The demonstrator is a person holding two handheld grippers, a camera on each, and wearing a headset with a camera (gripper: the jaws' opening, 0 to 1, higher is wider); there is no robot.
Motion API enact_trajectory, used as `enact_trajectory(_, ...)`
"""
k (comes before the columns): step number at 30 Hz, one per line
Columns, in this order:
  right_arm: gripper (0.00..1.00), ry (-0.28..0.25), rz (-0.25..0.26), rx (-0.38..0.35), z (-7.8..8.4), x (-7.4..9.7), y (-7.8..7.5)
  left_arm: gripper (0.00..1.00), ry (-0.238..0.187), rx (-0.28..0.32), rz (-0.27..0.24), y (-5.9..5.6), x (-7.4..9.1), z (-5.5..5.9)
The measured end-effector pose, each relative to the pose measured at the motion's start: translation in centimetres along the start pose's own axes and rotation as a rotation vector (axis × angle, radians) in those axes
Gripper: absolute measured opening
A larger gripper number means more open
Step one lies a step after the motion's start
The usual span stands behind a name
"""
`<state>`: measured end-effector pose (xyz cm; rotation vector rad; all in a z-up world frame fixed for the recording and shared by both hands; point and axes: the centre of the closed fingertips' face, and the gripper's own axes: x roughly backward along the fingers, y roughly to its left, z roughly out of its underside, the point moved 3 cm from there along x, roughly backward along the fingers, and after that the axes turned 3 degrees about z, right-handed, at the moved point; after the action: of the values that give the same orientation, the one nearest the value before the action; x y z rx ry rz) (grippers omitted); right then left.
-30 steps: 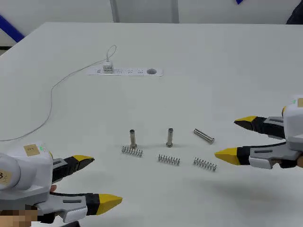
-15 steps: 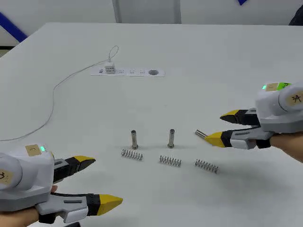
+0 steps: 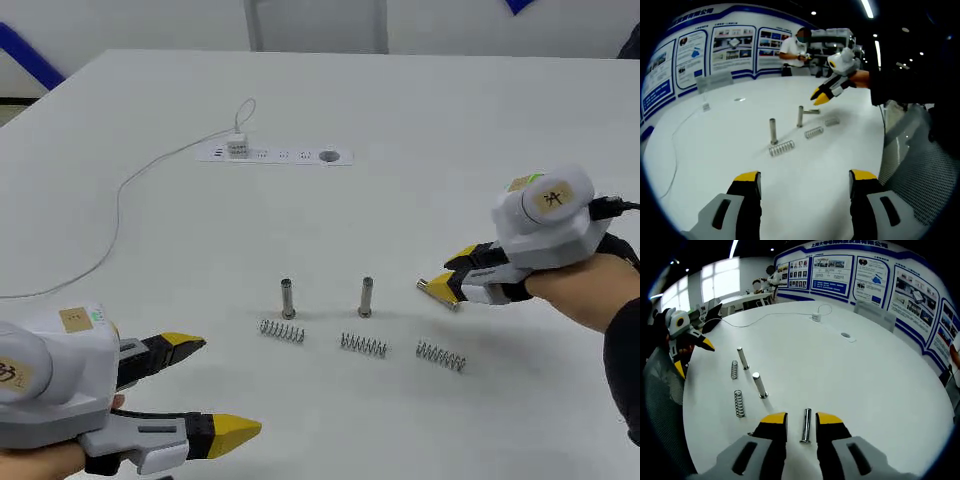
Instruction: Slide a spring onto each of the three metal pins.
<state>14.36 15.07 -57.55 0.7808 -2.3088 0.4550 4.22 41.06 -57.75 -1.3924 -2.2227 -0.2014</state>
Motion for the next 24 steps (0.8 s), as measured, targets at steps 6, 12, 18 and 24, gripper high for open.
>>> enact_trajectory(6,0.18,0.052,0.004,-0.019,0.2,-1.4,-0.6,0.72,0.002,0.000,0.003,0.0,0.0,0.1)
enact_trajectory(12,0.16,0.099,-0.012,-0.019,0.4,-2.6,-0.6,0.72,0.003,0.002,0.003,0.0,0.0,0.1)
enact_trajectory(18,0.14,0.139,-0.017,-0.023,0.7,-3.7,-1.1,0.72,0.001,0.005,0.000,0.1,0.0,0.1)
enact_trajectory(24,0.11,0.168,-0.025,-0.029,1.2,-4.1,-0.8,0.71,0.001,0.006,-0.002,0.1,0.0,0.1)
